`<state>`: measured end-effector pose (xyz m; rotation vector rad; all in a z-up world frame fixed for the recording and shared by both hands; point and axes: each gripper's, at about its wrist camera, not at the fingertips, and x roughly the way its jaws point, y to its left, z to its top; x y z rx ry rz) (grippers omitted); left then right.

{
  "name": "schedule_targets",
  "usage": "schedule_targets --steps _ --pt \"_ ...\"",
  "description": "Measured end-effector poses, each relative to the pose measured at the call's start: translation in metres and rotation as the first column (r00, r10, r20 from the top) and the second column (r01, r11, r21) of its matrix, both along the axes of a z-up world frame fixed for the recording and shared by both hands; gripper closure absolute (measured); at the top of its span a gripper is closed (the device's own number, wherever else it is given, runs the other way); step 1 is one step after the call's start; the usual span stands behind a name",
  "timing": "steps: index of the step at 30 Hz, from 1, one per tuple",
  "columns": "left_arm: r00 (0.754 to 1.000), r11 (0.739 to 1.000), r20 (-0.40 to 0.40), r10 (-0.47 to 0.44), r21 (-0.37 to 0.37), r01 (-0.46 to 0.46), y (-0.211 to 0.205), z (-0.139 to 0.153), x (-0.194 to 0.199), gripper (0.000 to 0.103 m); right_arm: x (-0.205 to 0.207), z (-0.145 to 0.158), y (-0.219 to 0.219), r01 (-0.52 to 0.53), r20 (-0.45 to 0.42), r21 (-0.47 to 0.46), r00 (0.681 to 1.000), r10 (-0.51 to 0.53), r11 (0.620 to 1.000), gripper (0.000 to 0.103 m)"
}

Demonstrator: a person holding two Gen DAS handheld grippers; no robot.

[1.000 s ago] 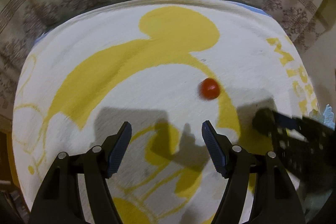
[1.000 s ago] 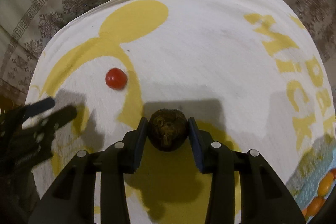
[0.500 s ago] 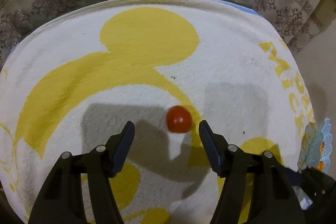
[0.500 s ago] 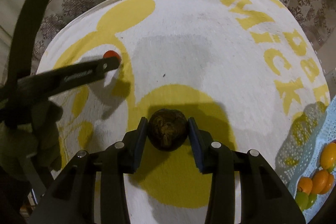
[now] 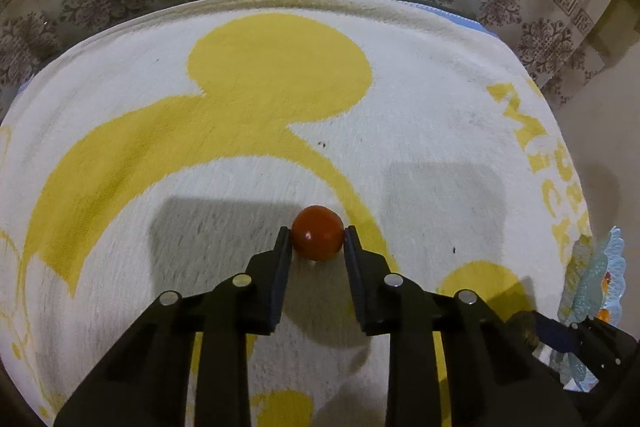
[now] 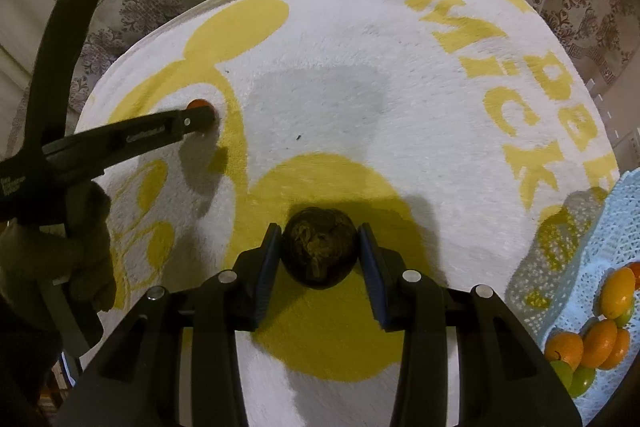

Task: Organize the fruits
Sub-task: 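Carry the red cherry tomato in the left tool over the basket while the right tool carries the brown tomato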

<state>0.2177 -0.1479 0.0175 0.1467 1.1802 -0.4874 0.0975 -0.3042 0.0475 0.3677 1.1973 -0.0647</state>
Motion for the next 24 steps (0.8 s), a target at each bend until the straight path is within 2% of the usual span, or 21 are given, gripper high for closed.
schedule_targets --steps 12,24 --pt "0.998 0.998 0.009 0.062 0.012 -0.062 0.020 0.027 -0.045 0.076 -0.019 0.022 -0.003 -0.028 0.037 0.033 0.999 0.027 0.999 0.063" --pt "0.988 0.991 0.094 0.126 0.040 -0.130 0.032 0.076 -0.109 0.076 -0.051 0.060 -0.012 -0.085 0.098 0.063 0.992 0.079 0.994 0.063"
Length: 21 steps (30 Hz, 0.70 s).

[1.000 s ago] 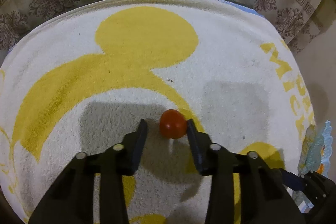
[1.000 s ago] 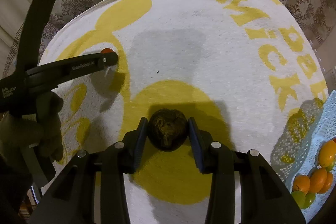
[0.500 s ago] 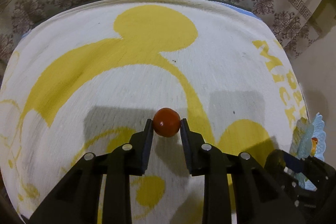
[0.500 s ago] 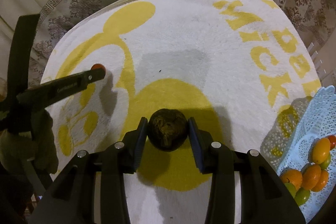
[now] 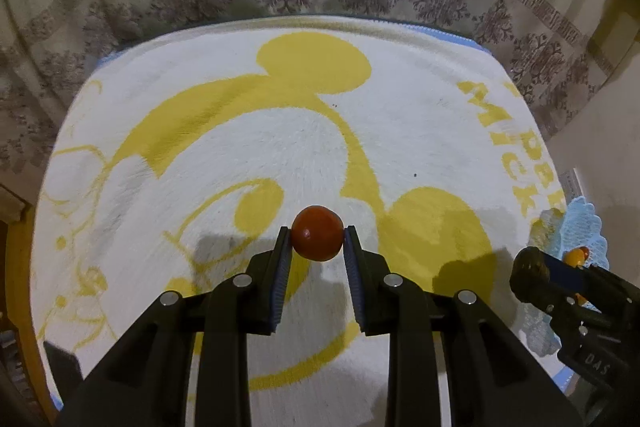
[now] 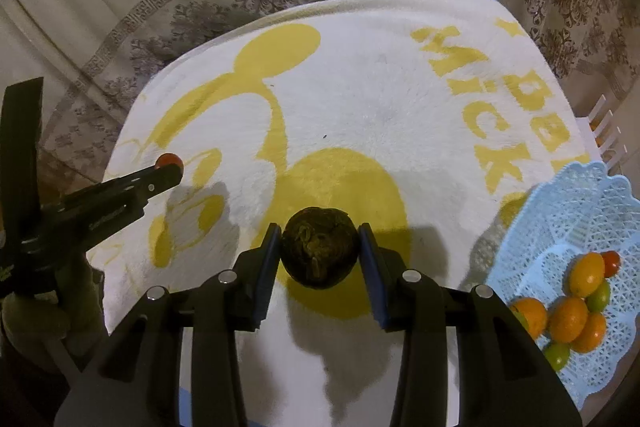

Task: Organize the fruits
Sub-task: 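Carry the red cherry tomato in the left tool over the basket while the right tool carries the brown tomato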

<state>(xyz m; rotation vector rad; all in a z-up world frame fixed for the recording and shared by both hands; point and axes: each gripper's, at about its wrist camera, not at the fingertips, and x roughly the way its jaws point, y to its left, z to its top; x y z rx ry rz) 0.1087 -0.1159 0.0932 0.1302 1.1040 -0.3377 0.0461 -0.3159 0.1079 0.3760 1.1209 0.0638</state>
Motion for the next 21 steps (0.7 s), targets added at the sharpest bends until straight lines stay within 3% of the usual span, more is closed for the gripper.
schedule_targets --steps 11,21 --pt "0.996 0.999 0.079 0.031 -0.013 -0.030 -0.012 0.047 -0.047 0.076 -0.035 0.032 -0.019 -0.036 0.059 0.016 0.998 0.035 0.999 0.063" --pt "0.991 1.000 0.136 -0.011 -0.014 0.013 -0.046 0.074 -0.083 0.076 -0.065 0.053 -0.051 -0.020 0.104 0.032 0.994 0.016 0.999 0.063"
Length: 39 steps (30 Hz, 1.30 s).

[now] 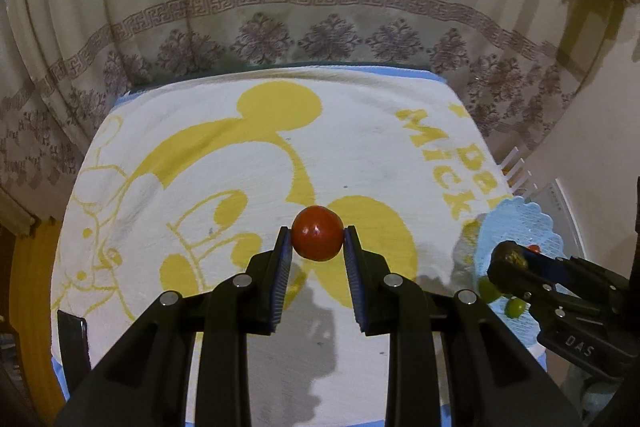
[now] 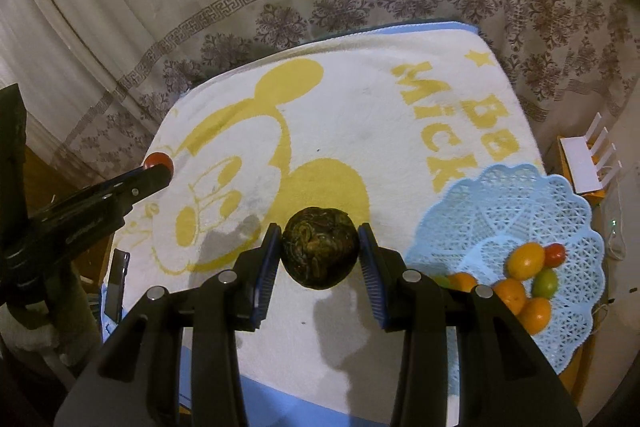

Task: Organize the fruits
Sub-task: 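Carry the red cherry tomato in the left tool over the basket while the right tool carries the brown tomato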

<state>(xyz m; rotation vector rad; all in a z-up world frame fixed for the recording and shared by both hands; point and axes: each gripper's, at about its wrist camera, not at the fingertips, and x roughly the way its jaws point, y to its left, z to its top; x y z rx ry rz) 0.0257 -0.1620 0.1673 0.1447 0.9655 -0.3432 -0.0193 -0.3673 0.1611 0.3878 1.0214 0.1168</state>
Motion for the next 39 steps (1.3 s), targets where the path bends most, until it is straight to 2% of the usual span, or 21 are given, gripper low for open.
schedule_targets --steps 12,26,39 --pt "0.997 0.998 0.043 -0.069 -0.003 0.069 -0.043 0.016 -0.025 0.076 -0.023 0.011 -0.039 0.053 0.024 -0.004 0.998 -0.053 0.999 0.063" --pt "0.988 0.989 0.030 -0.150 -0.001 0.150 -0.081 0.008 -0.038 0.076 -0.037 0.010 -0.068 0.109 0.019 -0.009 0.994 -0.109 0.994 0.063" --pt "0.970 0.970 0.005 -0.243 0.004 0.243 -0.115 -0.002 -0.045 0.076 -0.045 0.002 -0.088 0.166 0.001 -0.008 0.986 -0.166 0.986 0.063"
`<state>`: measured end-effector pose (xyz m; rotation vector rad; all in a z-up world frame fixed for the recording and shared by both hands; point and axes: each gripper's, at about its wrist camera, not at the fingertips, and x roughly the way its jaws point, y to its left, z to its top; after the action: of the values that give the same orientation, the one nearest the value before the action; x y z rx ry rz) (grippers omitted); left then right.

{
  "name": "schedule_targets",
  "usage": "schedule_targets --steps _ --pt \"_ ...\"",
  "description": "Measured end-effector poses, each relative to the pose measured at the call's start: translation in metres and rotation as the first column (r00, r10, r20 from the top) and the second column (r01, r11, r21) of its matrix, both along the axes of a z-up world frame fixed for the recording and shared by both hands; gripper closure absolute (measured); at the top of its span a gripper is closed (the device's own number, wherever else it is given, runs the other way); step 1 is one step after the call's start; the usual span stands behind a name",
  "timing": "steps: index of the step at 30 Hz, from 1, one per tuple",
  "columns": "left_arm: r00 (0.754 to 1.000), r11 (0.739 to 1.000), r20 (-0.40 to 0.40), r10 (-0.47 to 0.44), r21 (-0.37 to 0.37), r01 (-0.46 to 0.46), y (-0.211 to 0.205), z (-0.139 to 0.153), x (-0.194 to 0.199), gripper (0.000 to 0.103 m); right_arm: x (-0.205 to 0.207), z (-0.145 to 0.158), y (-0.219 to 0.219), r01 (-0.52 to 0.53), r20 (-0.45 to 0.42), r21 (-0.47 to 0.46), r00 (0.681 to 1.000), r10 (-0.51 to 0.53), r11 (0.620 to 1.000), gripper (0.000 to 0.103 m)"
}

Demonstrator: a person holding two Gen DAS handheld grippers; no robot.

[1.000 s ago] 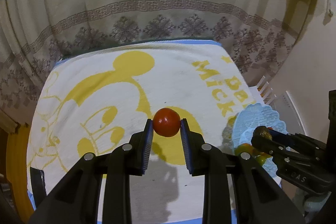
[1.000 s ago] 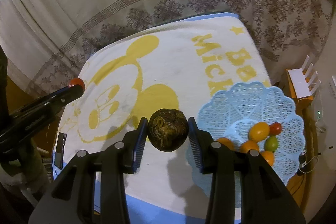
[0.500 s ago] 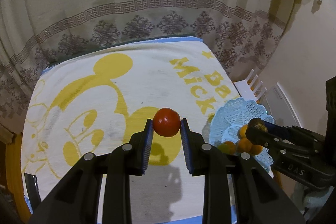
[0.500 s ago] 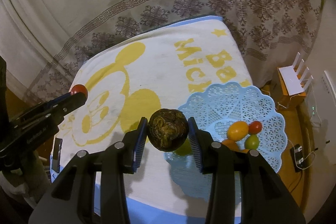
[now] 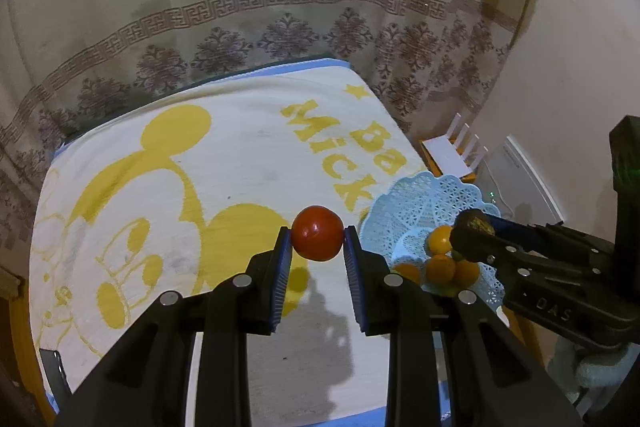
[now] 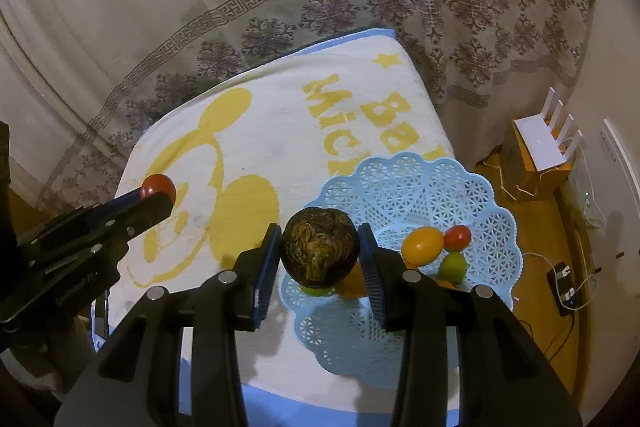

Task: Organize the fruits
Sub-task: 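Carry the red cherry tomato in the left tool over the basket while the right tool carries the brown tomato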

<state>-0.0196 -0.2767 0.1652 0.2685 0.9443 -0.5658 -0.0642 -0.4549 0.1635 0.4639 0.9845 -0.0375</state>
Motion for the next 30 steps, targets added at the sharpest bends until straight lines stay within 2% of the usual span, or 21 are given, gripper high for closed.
schedule_targets --steps 10,18,30 --pt "0.998 0.998 -0.016 -0.054 0.008 0.055 -0.020 -0.008 -0.004 0.076 -0.007 -0.005 -0.015 0.041 -0.012 -0.003 0.999 -0.041 0.999 0.063" --pt "0.992 0.994 -0.064 -0.107 -0.006 0.107 -0.035 -0.023 -0.012 0.076 -0.015 -0.025 -0.033 0.090 -0.067 -0.017 0.994 -0.091 0.996 0.063" --pt "0.986 0.989 -0.068 -0.150 0.000 0.150 -0.055 -0.029 -0.016 0.076 -0.020 -0.030 -0.044 0.102 -0.075 -0.014 0.992 -0.103 0.995 0.063"
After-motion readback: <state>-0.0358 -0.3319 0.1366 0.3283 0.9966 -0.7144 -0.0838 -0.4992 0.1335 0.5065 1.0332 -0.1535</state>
